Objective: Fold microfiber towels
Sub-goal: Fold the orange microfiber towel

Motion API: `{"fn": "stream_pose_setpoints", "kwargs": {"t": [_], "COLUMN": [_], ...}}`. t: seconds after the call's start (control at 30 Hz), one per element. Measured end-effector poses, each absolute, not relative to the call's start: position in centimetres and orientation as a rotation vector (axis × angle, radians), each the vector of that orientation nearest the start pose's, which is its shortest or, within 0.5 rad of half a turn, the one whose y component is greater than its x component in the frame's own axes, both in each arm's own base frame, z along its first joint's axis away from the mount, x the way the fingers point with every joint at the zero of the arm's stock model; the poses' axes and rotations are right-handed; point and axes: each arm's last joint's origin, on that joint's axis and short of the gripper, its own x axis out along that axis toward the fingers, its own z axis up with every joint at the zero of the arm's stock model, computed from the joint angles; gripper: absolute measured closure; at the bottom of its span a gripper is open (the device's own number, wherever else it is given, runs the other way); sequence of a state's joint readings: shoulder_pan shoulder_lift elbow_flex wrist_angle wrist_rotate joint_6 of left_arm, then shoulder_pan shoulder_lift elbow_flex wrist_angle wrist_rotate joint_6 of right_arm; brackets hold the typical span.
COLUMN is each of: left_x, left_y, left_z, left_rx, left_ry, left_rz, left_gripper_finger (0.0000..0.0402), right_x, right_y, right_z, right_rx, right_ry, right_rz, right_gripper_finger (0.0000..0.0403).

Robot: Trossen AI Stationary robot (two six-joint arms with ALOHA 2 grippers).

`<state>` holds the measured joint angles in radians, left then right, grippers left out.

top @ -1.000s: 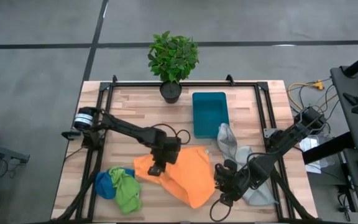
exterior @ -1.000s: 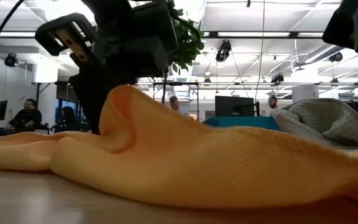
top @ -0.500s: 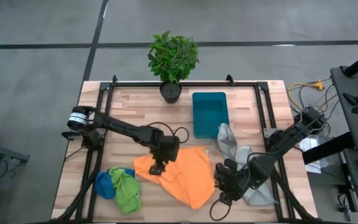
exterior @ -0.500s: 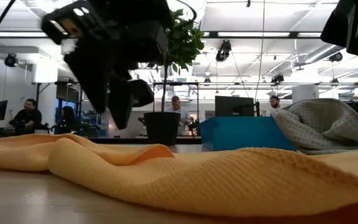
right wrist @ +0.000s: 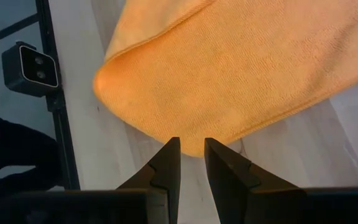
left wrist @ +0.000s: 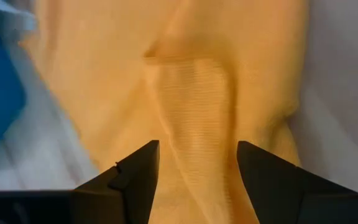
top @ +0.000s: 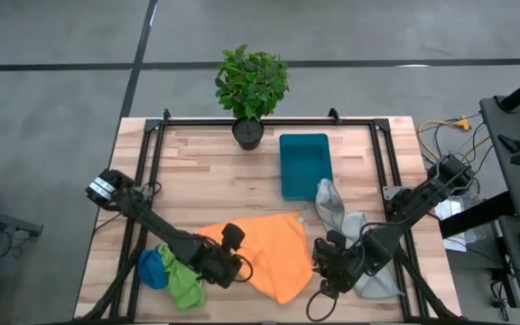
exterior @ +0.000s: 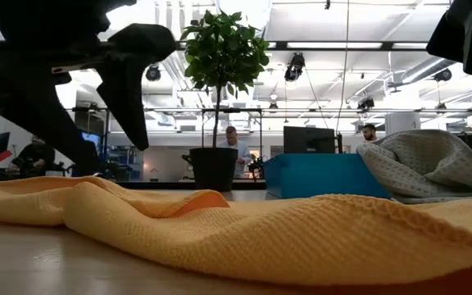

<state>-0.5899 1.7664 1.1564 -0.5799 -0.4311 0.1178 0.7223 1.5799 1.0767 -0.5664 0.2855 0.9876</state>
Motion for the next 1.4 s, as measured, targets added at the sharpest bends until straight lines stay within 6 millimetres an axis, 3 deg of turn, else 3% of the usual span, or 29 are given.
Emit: {"fn": "stream_pose_setpoints", "kwargs": {"t": [0.4, 0.63, 0.83, 0.97, 1.2, 1.4], "left_x": [29.2, 28.5, 28.6, 29.2, 29.8, 29.8], "left_y": [-17.7, -17.2, -16.8, -16.4, -16.8, -16.8], "left_z": [18.2, 17.1, 17.1, 17.2, 17.8, 18.1], "left_rx": [0.732, 0.769, 0.807, 0.761, 0.676, 0.585], "left_ry": [1.041, 1.077, 1.067, 1.063, 1.032, 1.052], "left_rz": [-0.230, -0.246, -0.180, -0.182, -0.265, -0.221], "left_gripper_finger": [0.0199, 0.0199, 0.0205, 0.0254, 0.0385, 0.0399], "right_x": [23.9, 23.8, 23.8, 23.8, 23.9, 23.9], "right_y": [20.0, 20.0, 20.0, 20.0, 20.0, 20.0], "right_z": [21.8, 21.9, 21.9, 21.9, 21.9, 21.9], "right_rx": [0.378, 0.383, 0.392, 0.391, 0.391, 0.392], "right_ry": [1.015, 1.014, 1.014, 1.011, 1.006, 1.003], "right_rz": [-0.101, -0.103, -0.107, -0.109, -0.105, -0.106], "right_gripper_finger": [0.0334, 0.0334, 0.0334, 0.0334, 0.0334, 0.0334]}}
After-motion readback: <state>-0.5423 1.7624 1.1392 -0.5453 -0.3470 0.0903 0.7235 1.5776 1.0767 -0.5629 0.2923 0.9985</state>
